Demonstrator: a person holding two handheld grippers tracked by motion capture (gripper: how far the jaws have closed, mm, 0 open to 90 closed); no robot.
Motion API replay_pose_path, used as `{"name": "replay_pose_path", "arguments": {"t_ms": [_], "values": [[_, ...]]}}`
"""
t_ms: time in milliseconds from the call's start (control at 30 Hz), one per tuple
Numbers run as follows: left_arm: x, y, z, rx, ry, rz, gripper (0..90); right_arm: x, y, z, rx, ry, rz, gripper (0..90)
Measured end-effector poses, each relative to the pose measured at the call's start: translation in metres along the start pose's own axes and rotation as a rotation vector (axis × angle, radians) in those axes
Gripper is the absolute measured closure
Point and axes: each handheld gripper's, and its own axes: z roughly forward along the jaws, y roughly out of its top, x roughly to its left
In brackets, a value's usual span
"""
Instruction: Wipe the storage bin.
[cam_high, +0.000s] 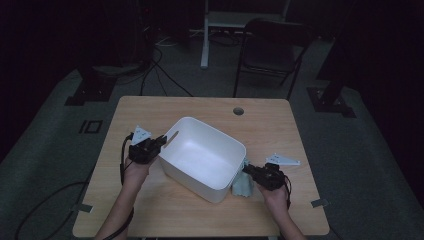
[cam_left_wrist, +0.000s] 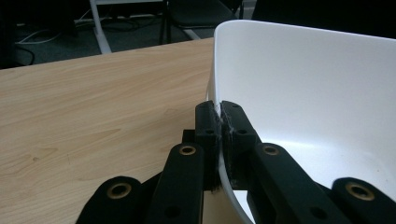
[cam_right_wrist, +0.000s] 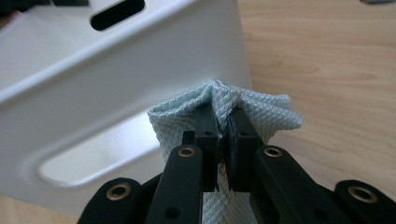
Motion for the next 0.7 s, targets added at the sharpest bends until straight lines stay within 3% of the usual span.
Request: {"name": "replay_pose_path", "arguments": {"t_ms": [400,567,700], "values": [[-0.001,0.0,0.0,-0.002,0.01,-0.004,86.0,-0.009,-0.015,0.017,0.075,-0.019,0.039,85.0],[-0.001,0.0,0.0,-0.002,0.011,-0.005,85.8,-0.015,-0.024,0.029,0.136,-0.039,0.056,85.0],[-0.001,-0.001,0.0,-0.005,0.013,-0.014,85.4,-0.016,-0.025,0.031,0.143,-0.037,0.069,85.0]]}}
